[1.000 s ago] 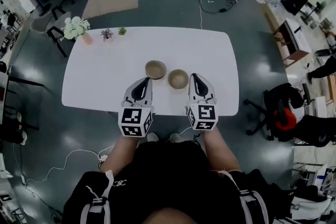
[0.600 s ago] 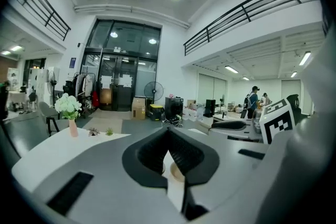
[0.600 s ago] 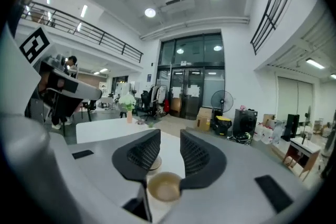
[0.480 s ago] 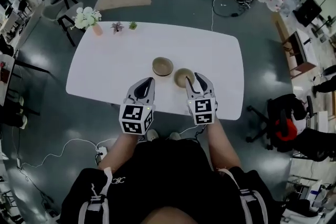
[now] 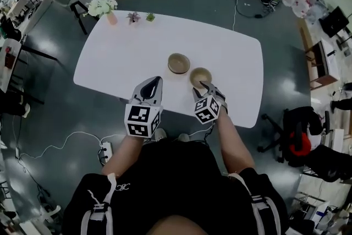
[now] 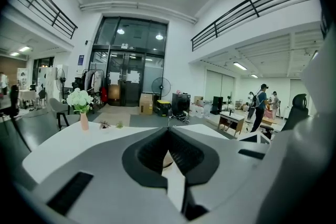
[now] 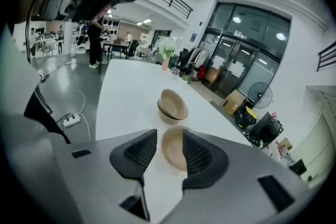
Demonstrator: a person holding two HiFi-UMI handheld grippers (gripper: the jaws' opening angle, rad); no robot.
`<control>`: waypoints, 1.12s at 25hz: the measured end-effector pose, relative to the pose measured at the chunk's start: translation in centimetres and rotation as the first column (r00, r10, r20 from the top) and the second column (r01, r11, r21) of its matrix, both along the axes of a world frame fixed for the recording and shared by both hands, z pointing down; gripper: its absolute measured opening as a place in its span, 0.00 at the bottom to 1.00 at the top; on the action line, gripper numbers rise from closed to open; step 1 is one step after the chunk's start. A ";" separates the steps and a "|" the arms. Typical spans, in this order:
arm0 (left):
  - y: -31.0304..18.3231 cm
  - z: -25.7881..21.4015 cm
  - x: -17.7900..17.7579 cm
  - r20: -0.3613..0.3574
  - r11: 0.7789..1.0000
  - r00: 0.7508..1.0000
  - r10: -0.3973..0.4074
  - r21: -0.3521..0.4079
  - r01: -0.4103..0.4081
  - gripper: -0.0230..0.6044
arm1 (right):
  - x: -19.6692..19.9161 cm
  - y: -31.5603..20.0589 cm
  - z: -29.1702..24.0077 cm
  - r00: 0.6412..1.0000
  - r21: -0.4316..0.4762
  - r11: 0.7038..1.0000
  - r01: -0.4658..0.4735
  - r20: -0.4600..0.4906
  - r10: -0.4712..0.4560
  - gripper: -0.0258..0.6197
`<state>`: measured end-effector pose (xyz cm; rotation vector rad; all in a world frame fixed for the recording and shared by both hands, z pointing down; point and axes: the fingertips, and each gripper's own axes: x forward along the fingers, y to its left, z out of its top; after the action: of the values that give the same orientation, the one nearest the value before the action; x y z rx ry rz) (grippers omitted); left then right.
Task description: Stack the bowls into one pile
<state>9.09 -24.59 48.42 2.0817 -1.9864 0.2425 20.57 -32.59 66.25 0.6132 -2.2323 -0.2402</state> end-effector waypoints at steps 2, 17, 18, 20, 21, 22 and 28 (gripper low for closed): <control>0.2 0.3 -0.5 0.004 1.000 1.000 -0.013 -0.007 0.013 0.06 | -0.2 0.0 2.5 0.997 -0.046 0.999 0.023 -0.072 -0.026 0.31; 2.6 0.8 -5.1 0.022 0.992 0.993 -0.118 -0.032 0.118 0.06 | -0.6 -1.7 9.7 0.932 -0.015 0.998 0.060 -0.356 -0.061 0.23; 2.7 0.8 -5.4 0.021 0.992 0.992 -0.122 -0.032 0.123 0.06 | -0.6 -2.0 9.6 0.929 0.000 0.998 0.057 -0.366 -0.053 0.20; 2.9 0.9 -5.6 0.019 0.991 0.992 -0.128 -0.035 0.128 0.06 | -0.5 -2.3 9.5 0.924 0.022 0.999 0.049 -0.380 -0.037 0.14; 2.9 1.0 -5.7 0.019 0.991 0.991 -0.129 -0.035 0.129 0.06 | -0.5 -2.4 9.5 0.924 0.025 0.999 0.044 -0.381 -0.031 0.13; 3.0 1.0 -5.7 0.018 0.991 0.991 -0.129 -0.035 0.130 0.06 | -0.6 -2.5 9.5 0.925 0.025 0.999 0.039 -0.380 -0.027 0.13; 3.1 0.3 -5.8 0.012 0.993 0.993 -0.120 -0.013 0.121 0.06 | -0.6 -2.5 9.0 0.923 0.037 0.999 0.014 -0.384 0.001 0.11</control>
<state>3.26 -21.48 48.70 1.9475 -2.1017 0.2445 20.01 -35.11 75.27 0.5282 -1.8539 -0.3752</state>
